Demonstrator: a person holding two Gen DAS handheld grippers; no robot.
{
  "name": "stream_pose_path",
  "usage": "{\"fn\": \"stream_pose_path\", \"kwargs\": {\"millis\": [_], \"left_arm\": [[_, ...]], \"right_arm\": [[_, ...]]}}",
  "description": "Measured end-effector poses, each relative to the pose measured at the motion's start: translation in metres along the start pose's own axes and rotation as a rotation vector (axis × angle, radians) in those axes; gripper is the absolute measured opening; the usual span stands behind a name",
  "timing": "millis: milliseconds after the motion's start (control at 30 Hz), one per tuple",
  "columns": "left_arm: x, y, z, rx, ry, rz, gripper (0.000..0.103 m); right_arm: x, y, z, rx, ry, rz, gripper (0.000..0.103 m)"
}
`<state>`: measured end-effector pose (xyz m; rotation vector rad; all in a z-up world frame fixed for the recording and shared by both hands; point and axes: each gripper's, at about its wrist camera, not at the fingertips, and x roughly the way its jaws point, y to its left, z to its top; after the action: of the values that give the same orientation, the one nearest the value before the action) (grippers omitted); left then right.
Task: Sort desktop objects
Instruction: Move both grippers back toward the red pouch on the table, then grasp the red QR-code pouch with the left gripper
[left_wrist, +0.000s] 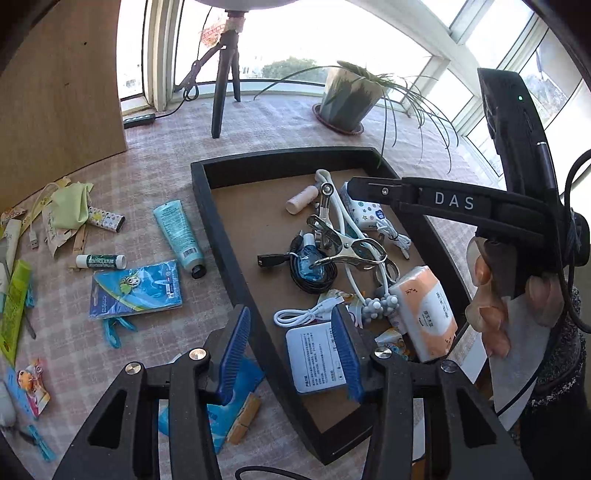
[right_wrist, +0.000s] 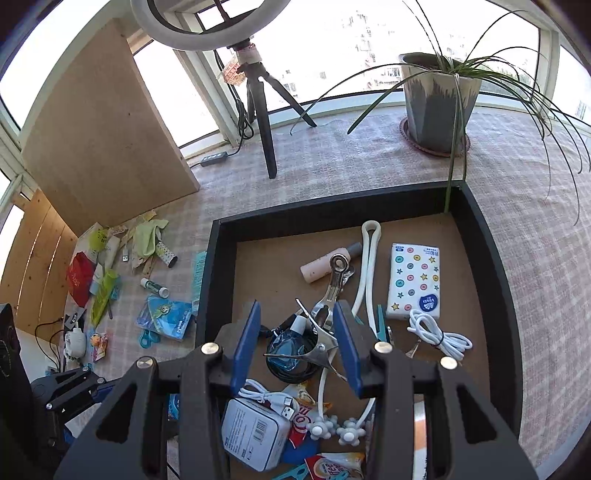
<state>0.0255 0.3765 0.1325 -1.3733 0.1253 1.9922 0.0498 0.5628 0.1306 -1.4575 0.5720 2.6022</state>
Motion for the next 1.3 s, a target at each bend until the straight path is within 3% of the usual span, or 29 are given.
{"fn": "stream_pose_path", "kwargs": {"millis": [167,367,533,733,900,967,1167,1300], "left_arm": [[-0.037,0.087,-0.013,-0.158,-0.060,0.098,0.043],[-0.095,0.206,-0.042,-0.366,-0.148,0.259,0.043],[-0.126,0.295,-0.069,-0.537,-0.194,0.319,0.043],[-0.138,0.383,-0.086,-0.714,-0.214,0.328,0.045],[-0.123,0.442,-0.092,-0.839,-0.194,0.224,0.050],[-0.116,0.458,-0.094,-0.878,-0.194,0.222,0.050],[-0.099,0.479,-0.087,-0.947,-0.237,0.201,0.051],[-0.088,0.469,-0.072,-0.894,-0.251,0.187,0.045]], "right_arm": [[0.024,0.063,0.017,-0.088,0.048,0.100,0.040],[0.055,0.175,0.037,-0.268,0.068,0.183,0.040],[0.087,0.271,0.041,-0.378,0.096,0.259,0.040],[0.144,0.370,0.046,-0.456,0.217,0.366,0.040],[0.198,0.434,0.050,-0.509,0.303,0.398,0.040],[0.218,0.452,0.045,-0.524,0.335,0.394,0.040],[0.260,0.488,0.033,-0.584,0.393,0.390,0.040],[0.270,0.488,0.040,-0.614,0.380,0.355,0.039]]}}
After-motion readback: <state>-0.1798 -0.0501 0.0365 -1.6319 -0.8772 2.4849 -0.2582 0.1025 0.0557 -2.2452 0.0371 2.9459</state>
